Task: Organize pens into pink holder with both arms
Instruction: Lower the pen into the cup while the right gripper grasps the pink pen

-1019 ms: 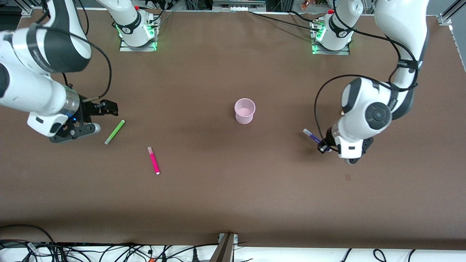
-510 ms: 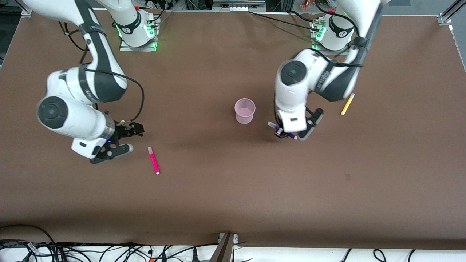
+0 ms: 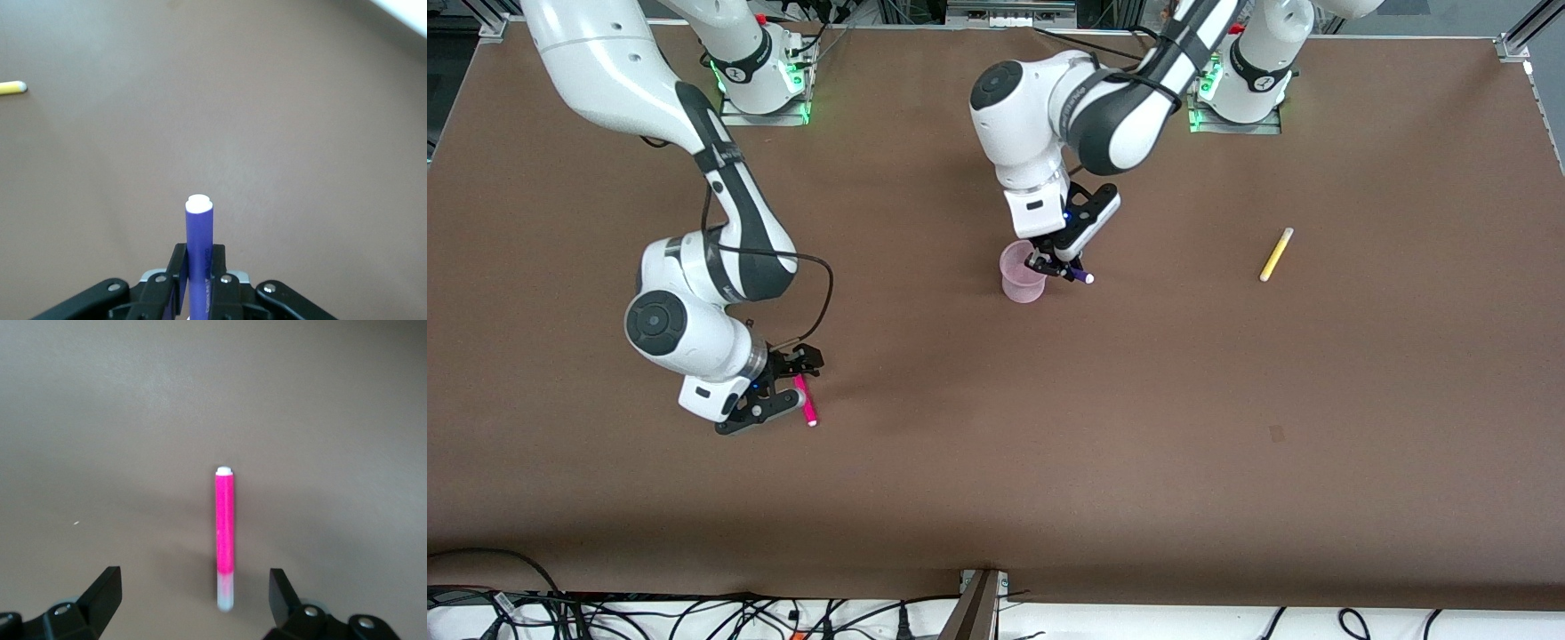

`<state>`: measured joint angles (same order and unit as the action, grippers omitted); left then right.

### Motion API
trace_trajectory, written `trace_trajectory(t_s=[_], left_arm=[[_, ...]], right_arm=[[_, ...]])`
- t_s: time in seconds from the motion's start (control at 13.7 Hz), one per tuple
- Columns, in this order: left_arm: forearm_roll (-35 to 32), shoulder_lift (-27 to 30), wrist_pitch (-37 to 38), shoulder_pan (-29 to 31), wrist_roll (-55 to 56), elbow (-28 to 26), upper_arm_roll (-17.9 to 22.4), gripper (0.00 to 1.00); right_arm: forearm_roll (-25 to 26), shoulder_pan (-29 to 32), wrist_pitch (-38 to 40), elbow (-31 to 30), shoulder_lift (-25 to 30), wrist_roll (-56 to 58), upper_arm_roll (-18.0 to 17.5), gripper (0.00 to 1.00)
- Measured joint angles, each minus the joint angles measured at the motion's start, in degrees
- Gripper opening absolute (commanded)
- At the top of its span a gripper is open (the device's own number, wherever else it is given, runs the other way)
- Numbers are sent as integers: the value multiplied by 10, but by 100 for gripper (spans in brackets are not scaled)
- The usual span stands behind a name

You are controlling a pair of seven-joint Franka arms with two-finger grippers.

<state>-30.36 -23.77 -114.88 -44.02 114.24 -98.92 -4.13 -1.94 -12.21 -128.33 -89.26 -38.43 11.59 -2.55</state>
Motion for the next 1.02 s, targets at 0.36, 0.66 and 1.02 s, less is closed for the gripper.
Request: trace_trajectory(t_s=[0.36, 0.66, 1.02], left_arm=[[-54, -10, 2, -28, 42, 0, 1, 0], [-98, -36, 2, -52, 82, 0, 1, 0], [-113, -56, 2, -62, 92, 2, 3, 48]], right_arm=[[0, 1, -41, -17, -30, 56, 4, 69], [0, 5, -48, -23, -35, 68, 6, 58], [0, 8, -60, -23, -51, 71, 6, 29]])
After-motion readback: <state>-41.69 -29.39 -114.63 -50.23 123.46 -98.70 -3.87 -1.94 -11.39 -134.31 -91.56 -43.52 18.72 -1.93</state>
